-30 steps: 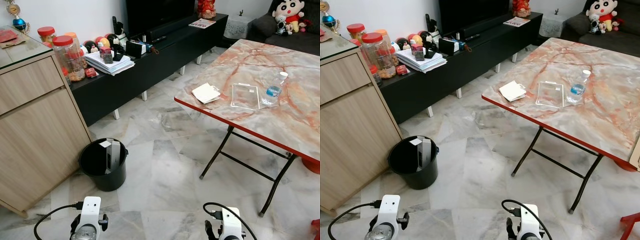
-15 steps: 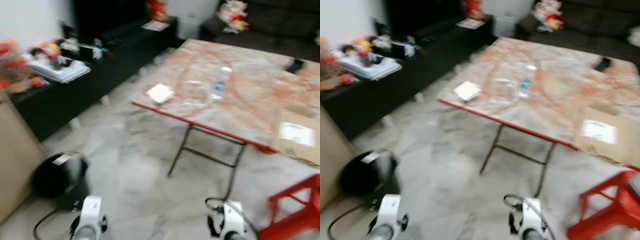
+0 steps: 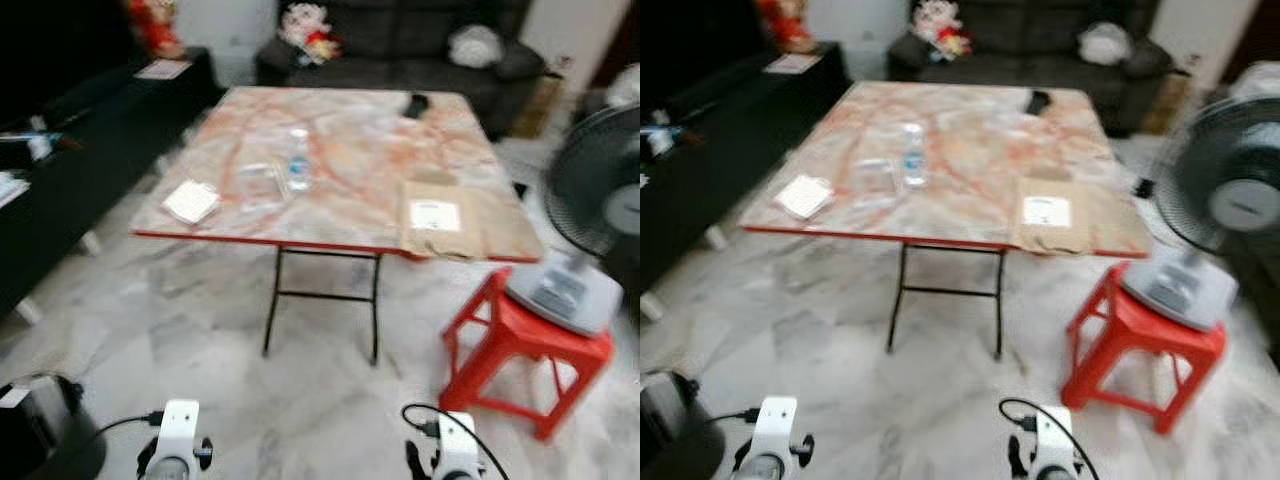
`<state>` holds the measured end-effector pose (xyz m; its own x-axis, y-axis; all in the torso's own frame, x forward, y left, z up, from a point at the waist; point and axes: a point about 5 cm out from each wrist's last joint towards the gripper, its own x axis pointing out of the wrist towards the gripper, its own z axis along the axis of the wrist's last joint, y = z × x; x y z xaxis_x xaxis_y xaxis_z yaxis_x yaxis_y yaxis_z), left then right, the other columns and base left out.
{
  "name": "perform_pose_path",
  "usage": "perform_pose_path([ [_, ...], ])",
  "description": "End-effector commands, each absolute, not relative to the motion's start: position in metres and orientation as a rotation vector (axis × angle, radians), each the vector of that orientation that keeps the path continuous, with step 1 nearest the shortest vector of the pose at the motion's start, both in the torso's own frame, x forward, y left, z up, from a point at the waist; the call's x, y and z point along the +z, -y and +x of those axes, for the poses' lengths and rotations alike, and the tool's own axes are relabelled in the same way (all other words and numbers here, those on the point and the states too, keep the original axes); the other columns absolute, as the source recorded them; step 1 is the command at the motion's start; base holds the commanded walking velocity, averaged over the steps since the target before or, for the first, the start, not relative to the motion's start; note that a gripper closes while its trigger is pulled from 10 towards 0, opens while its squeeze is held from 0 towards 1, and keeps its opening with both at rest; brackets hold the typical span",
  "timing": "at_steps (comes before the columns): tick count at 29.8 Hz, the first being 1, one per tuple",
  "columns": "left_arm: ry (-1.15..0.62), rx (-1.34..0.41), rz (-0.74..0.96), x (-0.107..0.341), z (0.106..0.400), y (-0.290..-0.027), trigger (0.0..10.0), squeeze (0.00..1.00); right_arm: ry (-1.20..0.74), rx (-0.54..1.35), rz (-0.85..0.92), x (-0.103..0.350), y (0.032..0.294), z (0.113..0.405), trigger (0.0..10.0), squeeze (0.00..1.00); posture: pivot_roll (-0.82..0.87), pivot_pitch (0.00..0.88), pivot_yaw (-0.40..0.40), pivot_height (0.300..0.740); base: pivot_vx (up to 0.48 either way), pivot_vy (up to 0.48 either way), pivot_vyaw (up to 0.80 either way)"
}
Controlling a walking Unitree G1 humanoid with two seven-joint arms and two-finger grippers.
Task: Picking trash to rubbish bin
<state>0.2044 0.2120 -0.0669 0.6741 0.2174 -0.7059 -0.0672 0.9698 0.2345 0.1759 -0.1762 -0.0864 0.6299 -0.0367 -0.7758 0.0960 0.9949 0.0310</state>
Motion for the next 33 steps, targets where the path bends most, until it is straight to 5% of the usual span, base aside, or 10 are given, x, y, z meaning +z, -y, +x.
perform_pose_path([
  [1,-0.809,0.13,0.218,-0.065,0.208,-0.209,10.0,0.0,-0.88,-0.086,0.067,-0.085,0.18,0.178,10.0,0.0,-0.1,0.0,0.008,0.74,0.0,0.0,-0.79],
  [19,-0.608,-0.155,0.206,-0.033,0.262,-0.161,10.0,0.0,-0.78,-0.037,0.066,-0.072,0.174,0.202,10.0,0.0,-0.09,0.003,0.001,0.74,0.0,0.0,-0.61],
  [30,-0.308,-0.126,0.13,0.026,0.318,-0.136,10.0,0.0,-0.426,0.077,0.025,-0.016,0.163,0.273,10.0,0.0,-0.1,0.01,0.003,0.74,0.0,0.0,0.0],
  [33,-0.199,-0.151,-0.008,0.049,0.331,-0.126,10.0,0.0,-0.257,0.133,0.023,0.014,0.154,0.298,10.0,0.0,-0.09,0.017,0.003,0.74,0.0,0.0,0.0],
])
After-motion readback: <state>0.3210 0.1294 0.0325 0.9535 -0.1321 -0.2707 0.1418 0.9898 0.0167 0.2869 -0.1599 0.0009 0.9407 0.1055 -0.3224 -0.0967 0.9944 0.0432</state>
